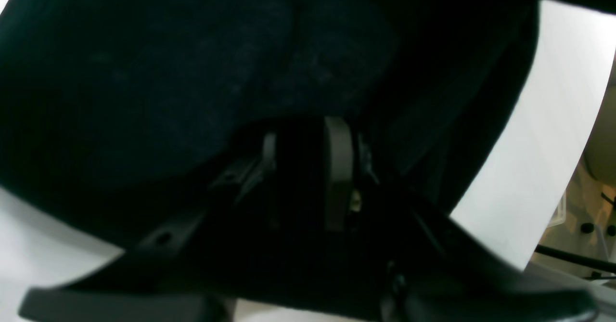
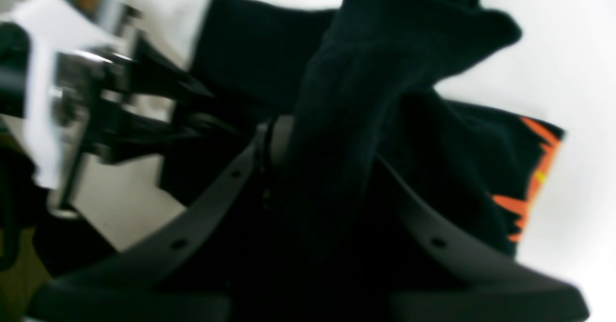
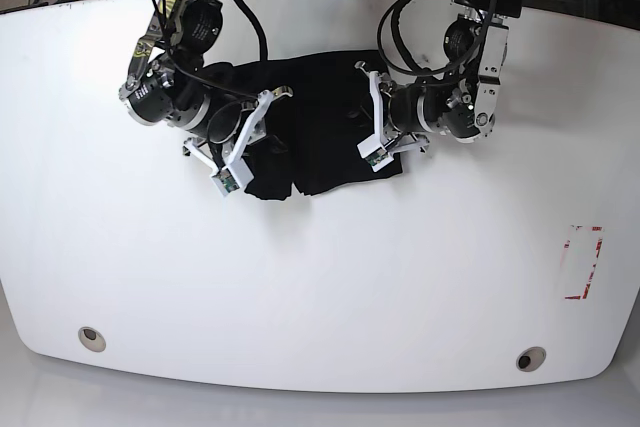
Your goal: Layout the t-shirt on the table in an organized manner, then fold the t-shirt properly
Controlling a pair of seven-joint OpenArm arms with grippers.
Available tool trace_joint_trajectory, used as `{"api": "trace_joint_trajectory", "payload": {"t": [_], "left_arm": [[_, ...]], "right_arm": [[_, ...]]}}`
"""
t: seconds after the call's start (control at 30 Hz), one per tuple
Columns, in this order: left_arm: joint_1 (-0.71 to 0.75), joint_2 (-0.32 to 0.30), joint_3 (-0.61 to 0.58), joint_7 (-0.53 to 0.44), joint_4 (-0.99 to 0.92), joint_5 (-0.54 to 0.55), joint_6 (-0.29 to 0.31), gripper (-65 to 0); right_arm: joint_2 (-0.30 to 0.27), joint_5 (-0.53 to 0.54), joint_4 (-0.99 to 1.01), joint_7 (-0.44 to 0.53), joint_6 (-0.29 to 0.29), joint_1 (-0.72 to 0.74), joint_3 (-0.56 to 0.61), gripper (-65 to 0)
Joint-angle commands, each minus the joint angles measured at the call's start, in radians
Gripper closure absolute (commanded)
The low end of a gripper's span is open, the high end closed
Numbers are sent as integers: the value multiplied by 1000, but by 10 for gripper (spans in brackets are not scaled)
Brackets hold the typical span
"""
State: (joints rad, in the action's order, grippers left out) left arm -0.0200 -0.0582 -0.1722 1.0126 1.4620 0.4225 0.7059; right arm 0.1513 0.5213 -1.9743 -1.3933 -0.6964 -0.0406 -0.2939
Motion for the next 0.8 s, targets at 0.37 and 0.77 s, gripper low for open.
{"api": "trace_joint_trajectory", "payload": {"t": [0.37, 0.77], "left_arm": [[-2, 1, -3, 44, -1, -38, -8, -108], [-2, 1, -3, 44, -1, -38, -8, -108]], "right_arm": [[6, 38, -18, 33, -2, 0, 114, -52], [6, 205, -15, 36, -2, -14, 117, -55]]}}
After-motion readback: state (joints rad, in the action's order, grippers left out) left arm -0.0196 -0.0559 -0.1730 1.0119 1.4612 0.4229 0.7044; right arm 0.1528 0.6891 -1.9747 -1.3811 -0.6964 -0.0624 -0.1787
